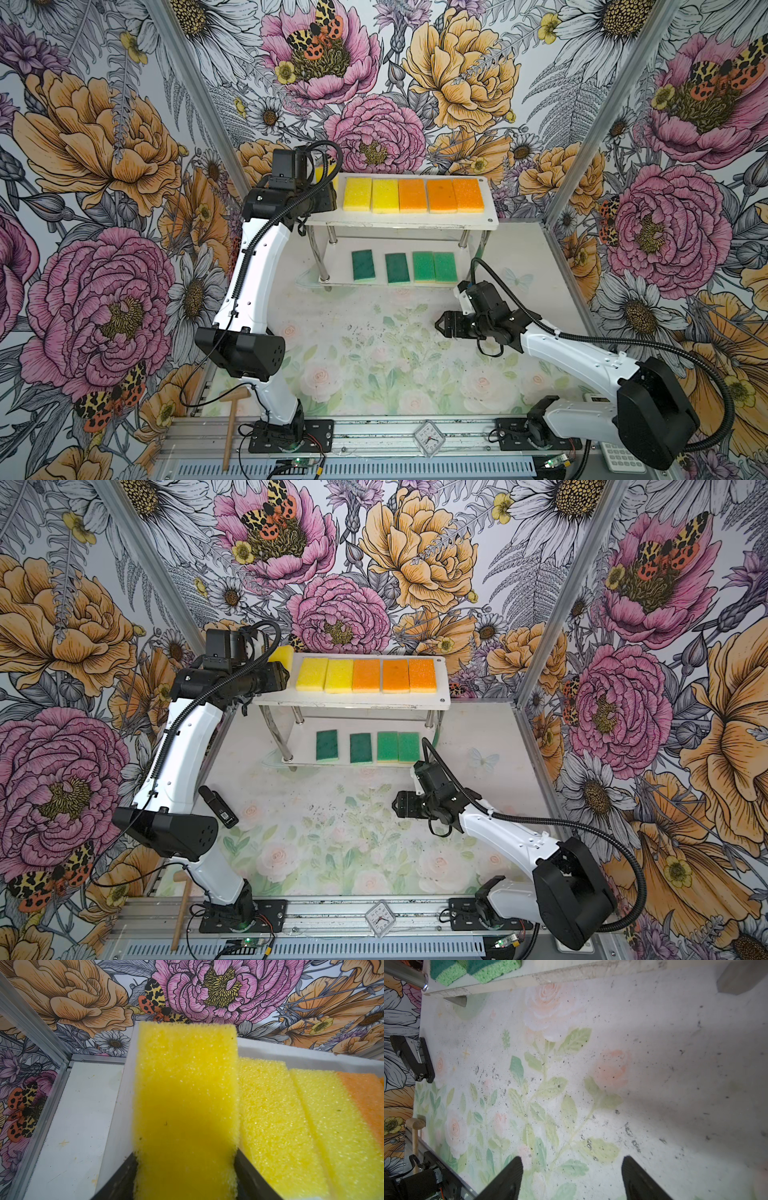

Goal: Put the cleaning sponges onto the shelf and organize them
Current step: 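Carry the yellow sponge up to the top shelf beside the yellow sponges, then lower the yellow sponge flat onto the shelf and open the left gripper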

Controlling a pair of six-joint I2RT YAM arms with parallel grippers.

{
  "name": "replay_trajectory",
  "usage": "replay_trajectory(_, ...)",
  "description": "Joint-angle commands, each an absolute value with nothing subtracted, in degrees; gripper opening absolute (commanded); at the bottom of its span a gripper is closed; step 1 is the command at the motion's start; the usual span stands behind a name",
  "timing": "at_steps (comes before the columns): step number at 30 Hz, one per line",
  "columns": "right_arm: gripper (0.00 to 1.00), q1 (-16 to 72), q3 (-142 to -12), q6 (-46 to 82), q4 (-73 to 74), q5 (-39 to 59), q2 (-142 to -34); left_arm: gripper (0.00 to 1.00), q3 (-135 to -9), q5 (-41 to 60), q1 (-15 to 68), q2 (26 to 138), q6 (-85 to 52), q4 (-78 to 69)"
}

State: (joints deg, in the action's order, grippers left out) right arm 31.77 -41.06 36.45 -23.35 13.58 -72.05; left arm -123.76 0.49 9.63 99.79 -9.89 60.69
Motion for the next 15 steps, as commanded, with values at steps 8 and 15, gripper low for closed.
replay_trajectory(8, 0.77, 31.3, -40.6, 36.7, -22.9, 12.7, -70.9, 0.64, -123.8, 0.0, 10.2, 99.4, -9.6, 60.8)
replay_trajectory(15, 0.77, 31.3, -40.6, 36.8, -22.7, 12.6, -71.1, 0.68, -123.1, -0.4, 10.2, 98.5, -9.4, 60.7)
